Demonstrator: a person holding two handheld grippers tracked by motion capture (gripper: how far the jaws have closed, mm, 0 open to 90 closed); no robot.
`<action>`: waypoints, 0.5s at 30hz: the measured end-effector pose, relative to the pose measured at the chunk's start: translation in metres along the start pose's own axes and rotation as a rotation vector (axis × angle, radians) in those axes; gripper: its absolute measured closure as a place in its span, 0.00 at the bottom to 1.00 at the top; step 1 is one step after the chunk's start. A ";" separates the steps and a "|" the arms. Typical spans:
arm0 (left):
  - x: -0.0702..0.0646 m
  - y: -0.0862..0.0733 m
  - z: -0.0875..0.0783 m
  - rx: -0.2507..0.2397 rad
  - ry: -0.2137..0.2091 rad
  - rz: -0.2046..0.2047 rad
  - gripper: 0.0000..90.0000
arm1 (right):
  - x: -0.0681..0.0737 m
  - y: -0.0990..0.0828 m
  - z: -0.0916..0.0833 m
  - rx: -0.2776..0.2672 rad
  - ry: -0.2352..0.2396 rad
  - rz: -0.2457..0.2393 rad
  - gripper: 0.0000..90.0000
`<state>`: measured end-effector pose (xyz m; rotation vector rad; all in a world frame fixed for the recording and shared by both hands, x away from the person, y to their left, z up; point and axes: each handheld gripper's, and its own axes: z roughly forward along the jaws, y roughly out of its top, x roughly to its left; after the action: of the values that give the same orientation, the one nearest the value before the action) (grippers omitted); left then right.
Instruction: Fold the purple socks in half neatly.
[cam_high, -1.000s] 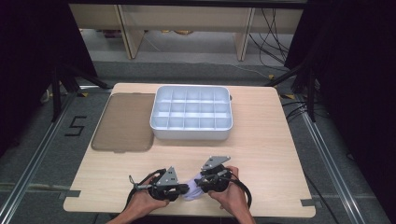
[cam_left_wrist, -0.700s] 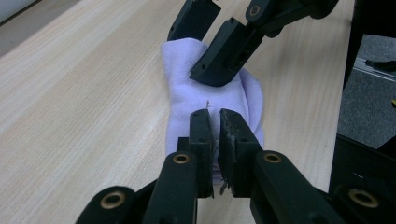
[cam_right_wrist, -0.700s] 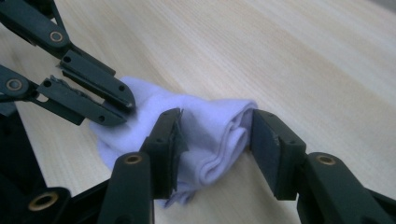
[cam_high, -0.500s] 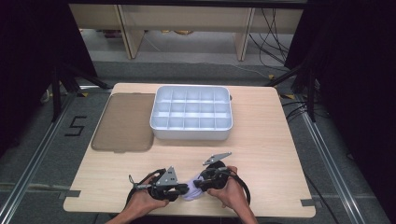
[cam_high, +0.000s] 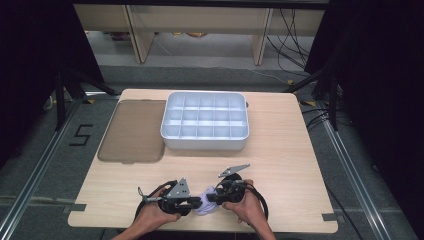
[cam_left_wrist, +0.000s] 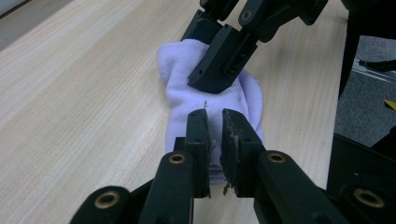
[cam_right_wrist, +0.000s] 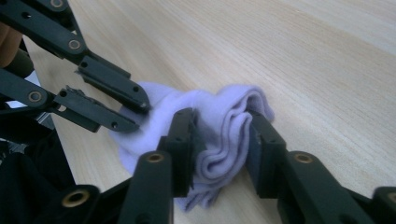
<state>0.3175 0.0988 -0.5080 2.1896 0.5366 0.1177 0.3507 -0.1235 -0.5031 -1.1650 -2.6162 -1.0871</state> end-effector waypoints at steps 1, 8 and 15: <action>0.000 0.000 -0.001 -0.006 -0.008 -0.009 0.85 | 0.001 0.000 -0.001 0.001 0.009 -0.001 0.76; 0.006 -0.001 -0.019 -0.044 -0.008 -0.049 0.60 | 0.006 -0.001 -0.004 -0.022 -0.012 -0.040 0.81; 0.017 -0.019 -0.045 -0.026 0.021 -0.137 0.41 | 0.012 0.001 -0.008 -0.037 -0.045 -0.108 0.82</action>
<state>0.3141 0.1487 -0.4960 2.1212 0.6914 0.0732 0.3412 -0.1203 -0.4921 -1.0788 -2.7336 -1.1458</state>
